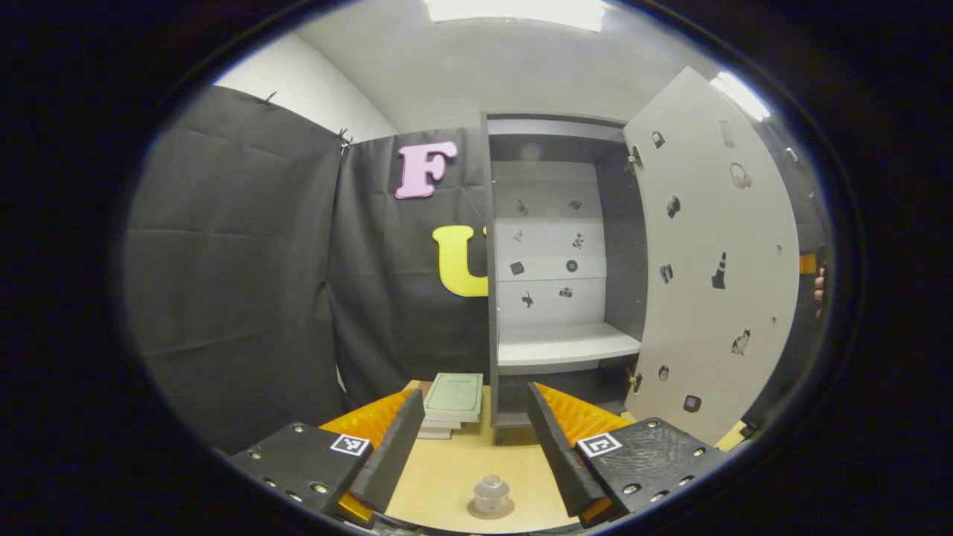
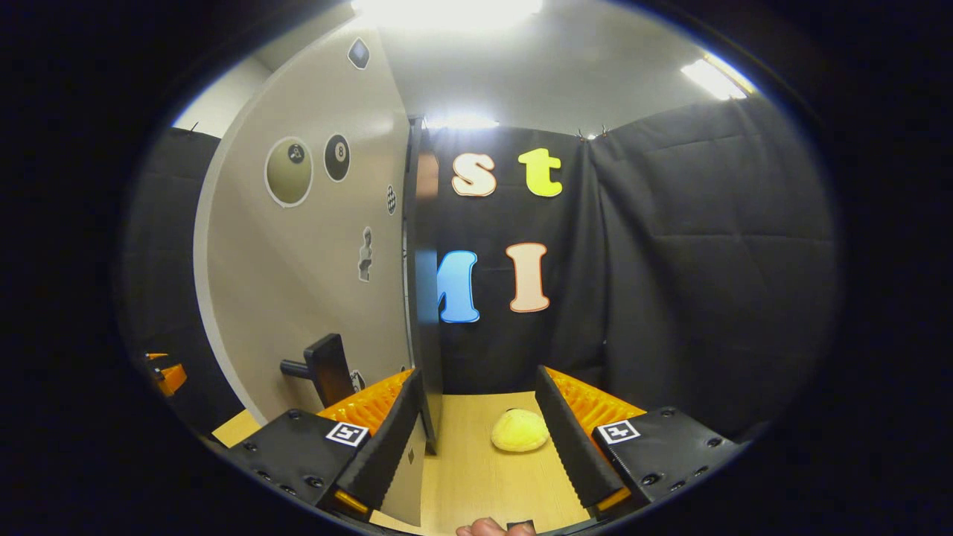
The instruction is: Open the cabinet door with the right hand, grasp the bottle in the cabinet with the left hand and place it on the coaster, then close the cabinet door with the right hand.
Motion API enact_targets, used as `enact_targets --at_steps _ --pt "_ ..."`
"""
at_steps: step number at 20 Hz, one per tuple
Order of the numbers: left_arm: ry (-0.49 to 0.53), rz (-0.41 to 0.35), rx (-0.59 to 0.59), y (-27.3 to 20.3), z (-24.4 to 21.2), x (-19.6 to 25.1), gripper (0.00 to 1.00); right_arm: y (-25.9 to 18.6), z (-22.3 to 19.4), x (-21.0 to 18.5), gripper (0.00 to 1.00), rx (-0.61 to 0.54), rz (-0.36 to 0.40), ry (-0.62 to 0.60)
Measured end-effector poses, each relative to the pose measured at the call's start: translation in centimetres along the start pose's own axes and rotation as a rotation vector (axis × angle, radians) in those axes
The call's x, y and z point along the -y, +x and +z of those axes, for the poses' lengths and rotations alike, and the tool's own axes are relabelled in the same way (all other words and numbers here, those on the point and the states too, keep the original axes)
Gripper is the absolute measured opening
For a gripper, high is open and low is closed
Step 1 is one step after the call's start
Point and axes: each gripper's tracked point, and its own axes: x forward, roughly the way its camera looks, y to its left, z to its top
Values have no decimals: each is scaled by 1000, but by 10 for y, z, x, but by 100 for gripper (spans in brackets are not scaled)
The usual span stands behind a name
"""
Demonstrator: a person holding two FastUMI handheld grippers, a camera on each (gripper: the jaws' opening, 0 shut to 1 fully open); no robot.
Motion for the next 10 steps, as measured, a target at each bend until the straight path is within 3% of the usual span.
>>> enact_targets --at_steps 1,2,5,8,10 --pt "-9 -2 -2 -1 -2 -3 88 0 -1 -2 89 -4 0 -5" --pt "-14 0 -4 -1 -4 -6 86 -2 -1 -5 96 -5 1 -1" --pt "-17 4 -9 0 -9 -18 83 -2 -2 -23 95 -3 20 10" --pt "-28 -7 -19 2 -14 -25 87 -7 -1 -44 95 -1 47 -1" --pt "-31 -4 -12 3 -12 -34 83 -9 -4 -61 95 -14 64 4"
